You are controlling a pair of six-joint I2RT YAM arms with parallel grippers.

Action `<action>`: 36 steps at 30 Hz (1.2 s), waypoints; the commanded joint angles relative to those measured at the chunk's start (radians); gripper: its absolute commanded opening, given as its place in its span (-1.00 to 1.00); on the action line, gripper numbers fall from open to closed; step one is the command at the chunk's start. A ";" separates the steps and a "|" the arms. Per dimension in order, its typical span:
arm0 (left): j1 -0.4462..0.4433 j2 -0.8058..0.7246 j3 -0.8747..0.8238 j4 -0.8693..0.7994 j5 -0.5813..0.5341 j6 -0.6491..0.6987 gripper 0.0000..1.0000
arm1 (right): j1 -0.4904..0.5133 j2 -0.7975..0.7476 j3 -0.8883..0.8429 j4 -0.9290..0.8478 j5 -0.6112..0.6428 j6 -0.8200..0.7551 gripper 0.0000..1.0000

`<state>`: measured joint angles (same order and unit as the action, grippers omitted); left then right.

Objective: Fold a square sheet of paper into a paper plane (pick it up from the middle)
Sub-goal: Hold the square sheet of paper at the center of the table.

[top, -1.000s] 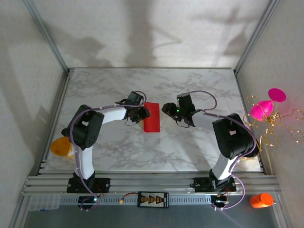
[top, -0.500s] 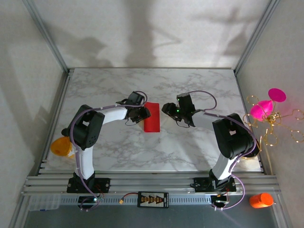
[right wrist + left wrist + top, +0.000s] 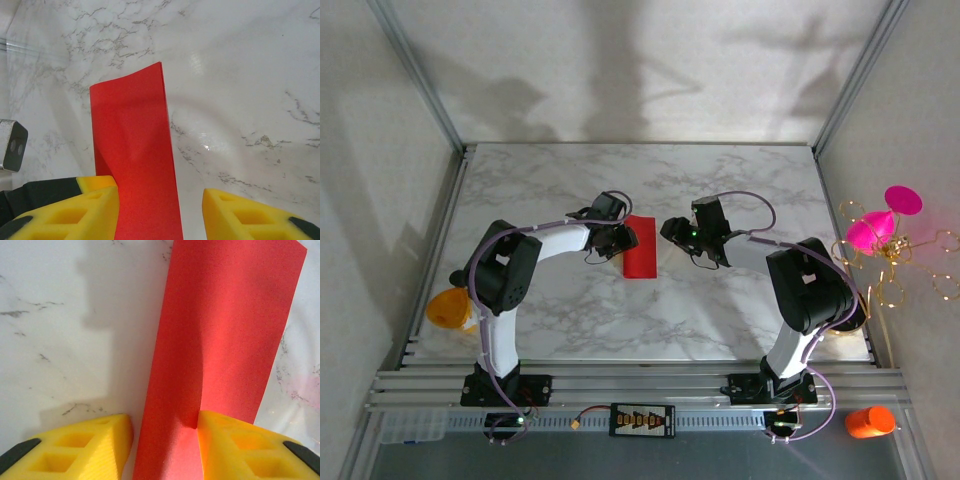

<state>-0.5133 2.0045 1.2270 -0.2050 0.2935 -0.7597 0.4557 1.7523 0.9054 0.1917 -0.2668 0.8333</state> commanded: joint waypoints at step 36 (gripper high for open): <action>-0.019 0.182 -0.076 -0.056 -0.074 0.004 -0.15 | 0.063 0.244 0.160 -0.132 -0.139 -0.083 -0.64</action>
<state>-0.5156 2.0064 1.2285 -0.2081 0.2863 -0.7605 0.5110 1.9686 1.0462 0.1432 -0.4358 0.7872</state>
